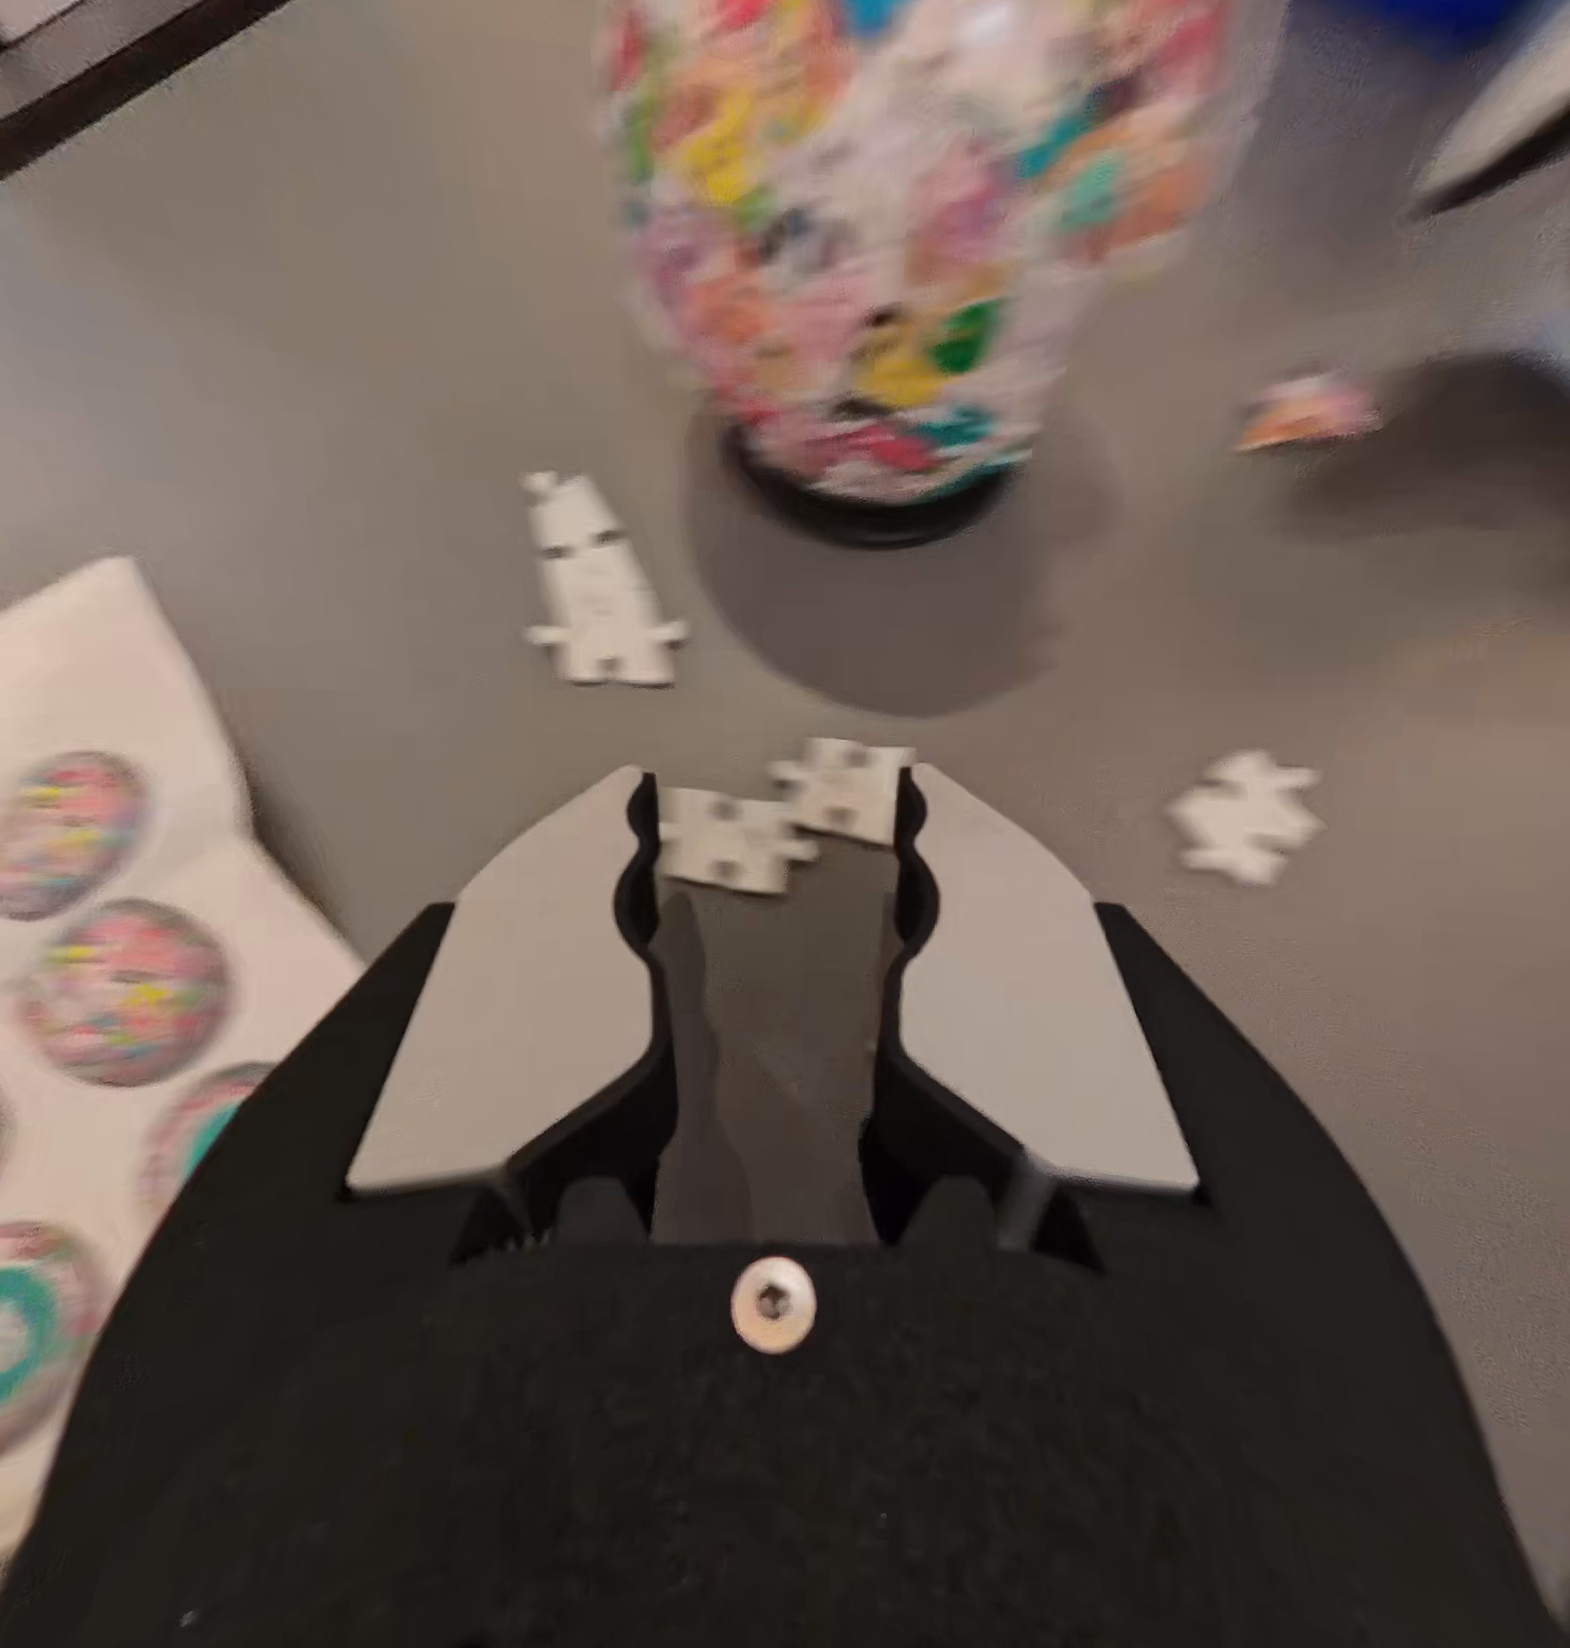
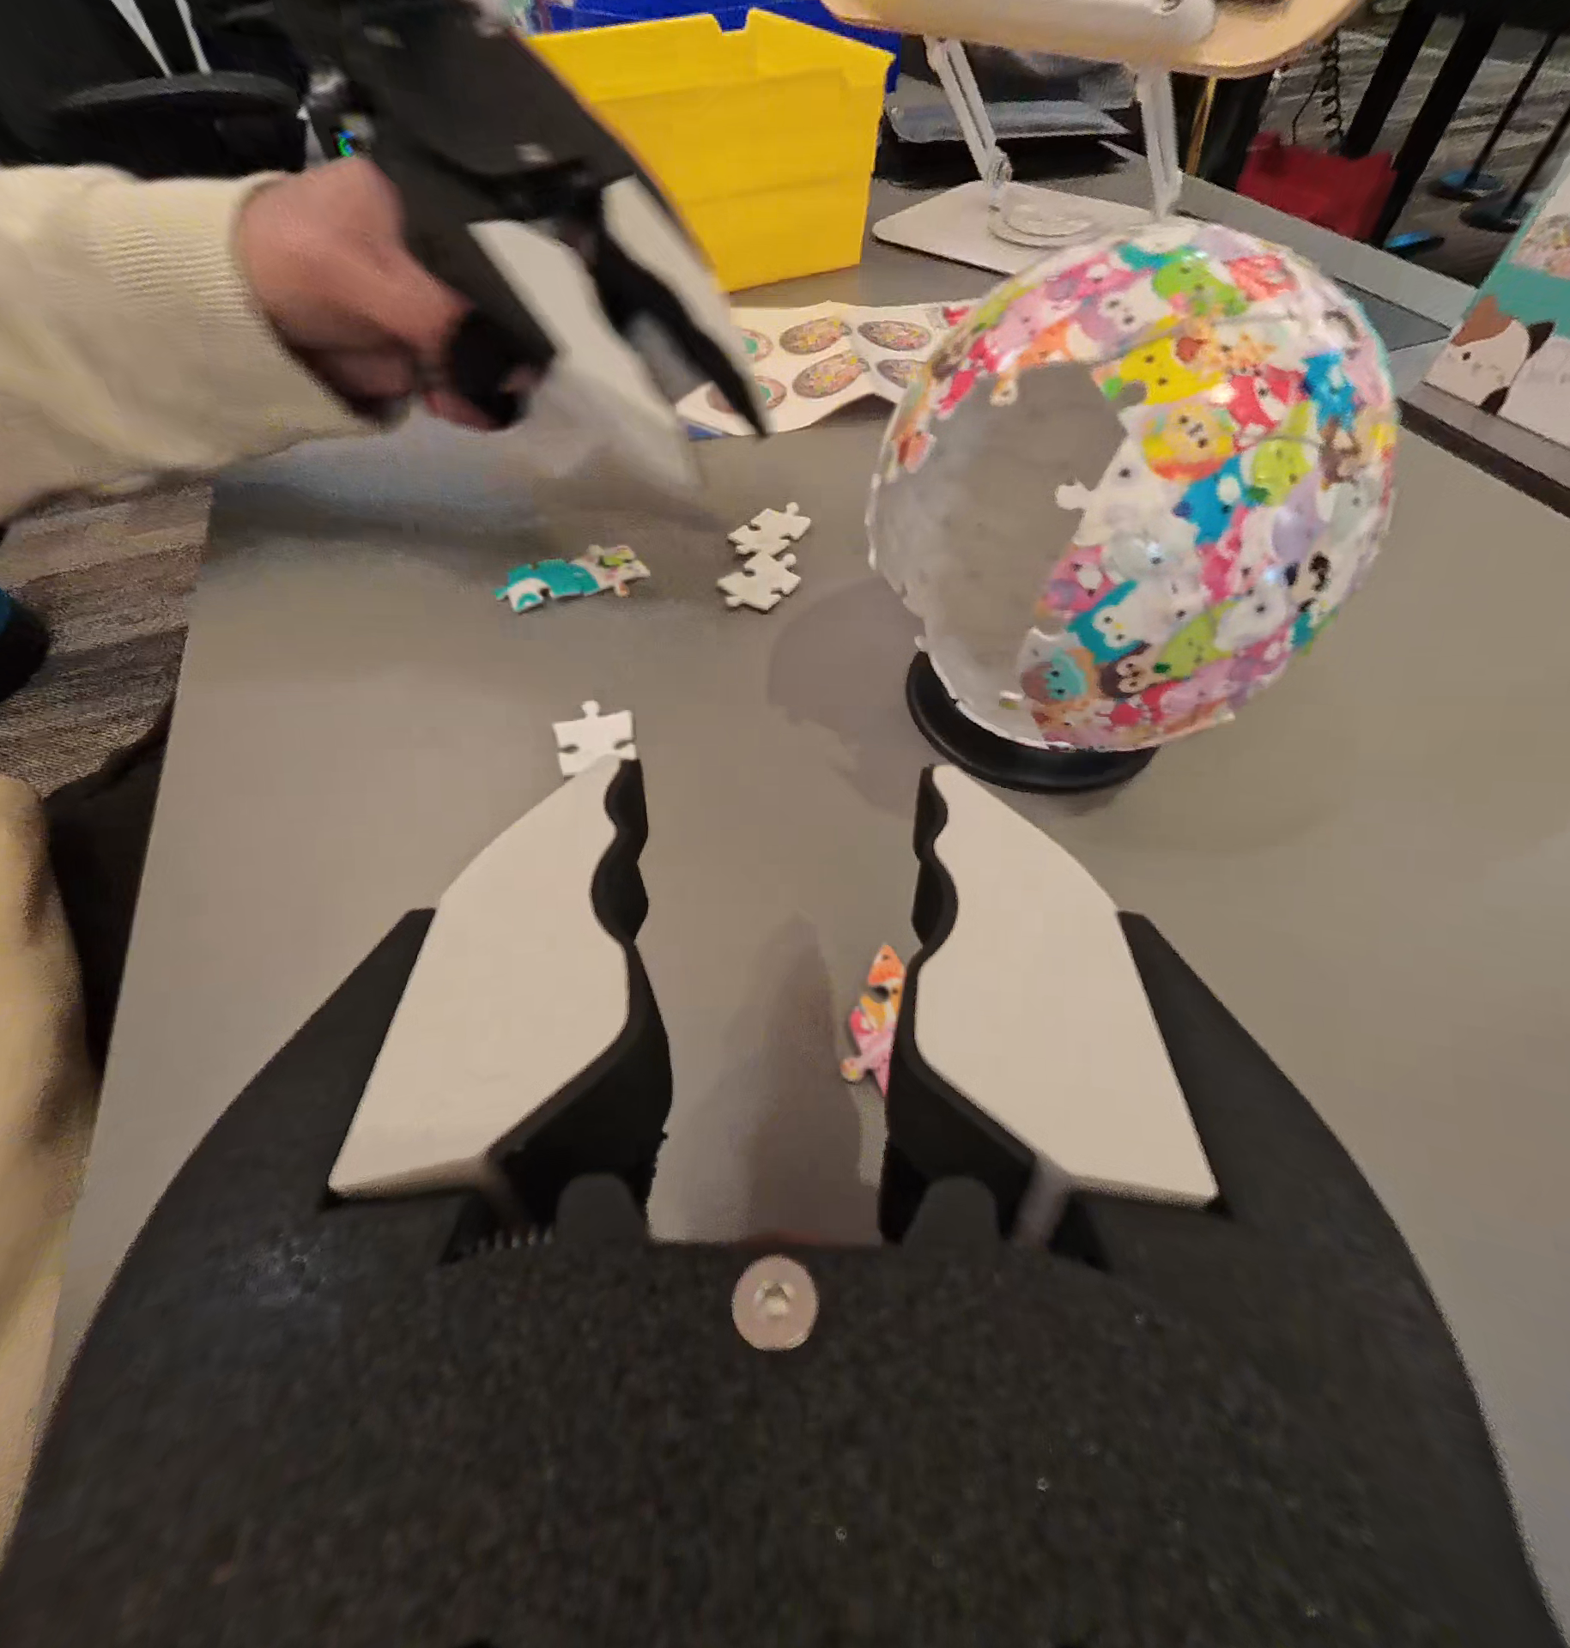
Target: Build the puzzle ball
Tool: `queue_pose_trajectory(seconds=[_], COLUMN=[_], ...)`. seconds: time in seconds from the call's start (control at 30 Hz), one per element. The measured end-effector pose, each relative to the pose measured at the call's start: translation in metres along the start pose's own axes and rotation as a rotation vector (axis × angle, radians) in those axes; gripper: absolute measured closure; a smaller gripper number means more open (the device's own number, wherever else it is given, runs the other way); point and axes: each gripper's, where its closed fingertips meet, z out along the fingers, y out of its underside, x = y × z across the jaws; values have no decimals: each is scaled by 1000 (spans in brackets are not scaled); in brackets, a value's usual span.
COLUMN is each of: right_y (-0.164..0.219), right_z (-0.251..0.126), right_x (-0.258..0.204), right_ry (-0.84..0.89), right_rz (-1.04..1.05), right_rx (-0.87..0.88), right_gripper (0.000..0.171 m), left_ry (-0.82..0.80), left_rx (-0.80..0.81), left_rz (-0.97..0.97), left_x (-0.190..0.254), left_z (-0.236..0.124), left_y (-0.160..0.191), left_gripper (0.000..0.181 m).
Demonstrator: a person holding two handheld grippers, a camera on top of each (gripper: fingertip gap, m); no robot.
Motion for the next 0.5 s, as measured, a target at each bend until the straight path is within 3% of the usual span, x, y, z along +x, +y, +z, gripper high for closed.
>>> queue_pose_trajectory(seconds=[0.07, 0.2, 0.27, 0.37, 0.5], right_y=[1, 2, -2, -7, -10], right_z=[4, 9, 6, -1, -9], right_x=[-6, -6, -5, -2, 1], right_ry=[-20, -24, -14, 7, 17], right_rz=[-21, -20, -15, -5, 25], right_rx=[-13, -26, -12, 19, 47], right_gripper=[114, 115, 115, 116, 117], left_ry=[-17, 51, 39, 32, 73], left_rx=[-77, -137, -173, -139, -168], left_rz=[35, 49, 90, 136, 170], left_x=[-29, -45, -52, -58, -57], left_z=[18, 53, 65, 63, 62], left_y=[0, -13, -15, -29, -36], left_gripper=[120, 125, 139, 181, 181])
